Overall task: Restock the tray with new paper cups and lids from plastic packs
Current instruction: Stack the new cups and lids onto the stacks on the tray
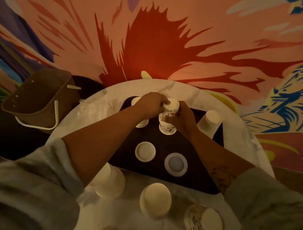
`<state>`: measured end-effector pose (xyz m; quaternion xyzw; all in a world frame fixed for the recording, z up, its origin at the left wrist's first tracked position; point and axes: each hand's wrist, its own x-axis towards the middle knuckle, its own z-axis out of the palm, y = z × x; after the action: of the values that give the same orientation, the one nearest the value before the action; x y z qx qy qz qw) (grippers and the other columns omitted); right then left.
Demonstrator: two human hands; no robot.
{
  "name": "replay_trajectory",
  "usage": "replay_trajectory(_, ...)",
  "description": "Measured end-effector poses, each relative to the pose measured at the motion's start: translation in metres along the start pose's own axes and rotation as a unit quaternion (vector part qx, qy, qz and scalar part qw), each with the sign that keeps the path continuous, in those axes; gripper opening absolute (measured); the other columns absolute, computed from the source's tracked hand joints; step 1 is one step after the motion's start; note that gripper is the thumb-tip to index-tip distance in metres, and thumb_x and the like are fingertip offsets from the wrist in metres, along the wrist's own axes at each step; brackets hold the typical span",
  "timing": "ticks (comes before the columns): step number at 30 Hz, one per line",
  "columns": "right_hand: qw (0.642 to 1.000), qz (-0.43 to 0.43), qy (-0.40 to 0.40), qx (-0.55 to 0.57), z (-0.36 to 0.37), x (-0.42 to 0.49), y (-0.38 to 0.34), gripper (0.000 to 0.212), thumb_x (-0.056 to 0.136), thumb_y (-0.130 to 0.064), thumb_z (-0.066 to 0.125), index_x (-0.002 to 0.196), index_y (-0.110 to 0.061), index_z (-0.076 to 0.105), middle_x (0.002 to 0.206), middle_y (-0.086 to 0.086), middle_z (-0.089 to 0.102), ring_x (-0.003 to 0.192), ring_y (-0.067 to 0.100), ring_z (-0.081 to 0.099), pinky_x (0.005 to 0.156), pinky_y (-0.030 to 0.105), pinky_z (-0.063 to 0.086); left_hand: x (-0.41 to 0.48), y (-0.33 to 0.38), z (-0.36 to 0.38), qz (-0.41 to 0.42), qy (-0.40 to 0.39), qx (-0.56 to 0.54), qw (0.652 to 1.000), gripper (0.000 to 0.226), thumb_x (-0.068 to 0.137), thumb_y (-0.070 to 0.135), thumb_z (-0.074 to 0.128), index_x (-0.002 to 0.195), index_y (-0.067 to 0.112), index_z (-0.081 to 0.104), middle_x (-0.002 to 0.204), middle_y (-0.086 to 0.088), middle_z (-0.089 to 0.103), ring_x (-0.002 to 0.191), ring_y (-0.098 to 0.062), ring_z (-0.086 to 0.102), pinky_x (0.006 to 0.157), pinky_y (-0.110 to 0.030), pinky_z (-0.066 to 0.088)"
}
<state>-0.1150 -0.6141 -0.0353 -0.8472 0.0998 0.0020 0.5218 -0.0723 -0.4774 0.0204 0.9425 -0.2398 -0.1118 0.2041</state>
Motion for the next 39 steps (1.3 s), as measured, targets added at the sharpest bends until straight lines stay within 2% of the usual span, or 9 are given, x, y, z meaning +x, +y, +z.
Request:
replay_trajectory(11,0.987,0.098,-0.029,-0.126,0.018,0.003,0.017,0.070,0.078,-0.013,0.071,0.138,-0.008,0.035,0.138,0.013,0.047,0.128,0.030,0.045,0.106,0.041,0.037,0.003,-0.015,0.021,0.016,-0.109,0.009,0.994,0.046,0.089,0.023,0.057,0.133,0.009,0.050,0.136,-0.010,0.051,0.120,-0.024,0.051,0.099,-0.032,0.039)
replay_trajectory(18,0.960,0.078,-0.085,-0.257,-0.006,-0.018,0.002,0.061,0.083,-0.021,0.067,0.137,-0.011,0.040,0.137,0.010,0.050,0.124,0.027,0.049,0.101,0.037,0.041,-0.024,0.012,0.005,0.029,-0.054,0.002,0.998,0.045,0.087,0.029,0.060,0.128,0.013,0.053,0.132,-0.009,0.051,0.113,-0.022,0.052,0.086,-0.025,0.034)
replay_trajectory(22,0.982,0.082,-0.132,-0.104,-0.041,-0.073,-0.006,0.045,0.090,-0.002,0.053,0.133,-0.009,0.045,0.135,0.014,0.051,0.125,0.031,0.049,0.095,0.036,0.043,-0.064,0.058,-0.004,0.039,0.007,0.006,0.999,0.035,0.088,0.031,0.059,0.119,0.013,0.060,0.129,-0.007,0.054,0.116,-0.023,0.052,0.095,-0.034,0.042)
replay_trajectory(24,0.984,0.098,-0.142,-0.041,-0.064,-0.105,-0.003,0.042,0.090,0.005,0.047,0.129,-0.009,0.050,0.134,0.015,0.052,0.124,0.034,0.049,0.092,0.040,0.044,-0.088,0.089,-0.006,0.047,0.036,0.015,0.998,0.029,0.088,0.030,0.060,0.111,0.012,0.064,0.121,-0.008,0.059,0.111,-0.023,0.055,0.092,-0.037,0.045)
replay_trajectory(26,0.979,0.098,-0.167,-0.071,-0.084,-0.134,0.005,0.041,0.090,0.005,0.046,0.128,-0.012,0.051,0.133,0.012,0.053,0.124,0.031,0.049,0.091,0.040,0.044,-0.111,0.118,-0.003,0.072,0.066,0.021,0.995,0.027,0.086,0.030,0.061,0.105,0.011,0.067,0.117,-0.008,0.059,0.107,-0.024,0.056,0.090,-0.038,0.046)
replay_trajectory(29,0.974,0.087,-0.183,-0.105,-0.110,-0.172,0.023,0.043,0.090,0.005,0.046,0.129,-0.011,0.050,0.130,0.012,0.054,0.120,0.026,0.050,0.085,0.033,0.044,-0.143,0.153,0.012,0.116,0.086,0.021,0.989,0.034,0.084,0.034,0.063,0.113,0.018,0.063,0.124,-0.003,0.054,0.111,-0.020,0.053,0.092,-0.033,0.043)
replay_trajectory(34,0.968,0.088,-0.199,-0.129,-0.130,-0.224,0.051,0.055,0.081,0.012,0.057,0.131,-0.006,0.046,0.134,0.014,0.053,0.125,0.027,0.049,0.094,0.032,0.043,-0.194,0.180,0.053,0.116,0.038,0.011,0.992,0.049,0.082,0.034,0.066,0.127,0.018,0.054,0.134,-0.004,0.048,0.121,-0.020,0.049,0.099,-0.033,0.042)
replay_trajectory(37,0.968,0.094,-0.220,-0.077,-0.128,-0.247,0.066,0.070,0.072,0.012,0.068,0.134,-0.008,0.043,0.137,0.015,0.049,0.130,0.028,0.043,0.100,0.035,0.041,-0.216,0.178,0.079,0.069,0.011,-0.009,0.998,0.062,0.080,0.030,0.069,0.135,0.017,0.046,0.138,-0.005,0.045,0.125,-0.021,0.046,0.103,-0.034,0.040)
replay_trajectory(39,0.973,0.069,-0.211,-0.061,-0.122,-0.259,0.074,0.074,0.072,0.006,0.073,0.136,-0.011,0.040,0.140,0.011,0.047,0.131,0.025,0.042,0.098,0.029,0.039,-0.227,0.174,0.096,0.024,-0.006,-0.046,0.999,0.071,0.078,0.026,0.071,0.140,0.016,0.037,0.144,-0.006,0.039,0.131,-0.021,0.041,0.106,-0.032,0.036)
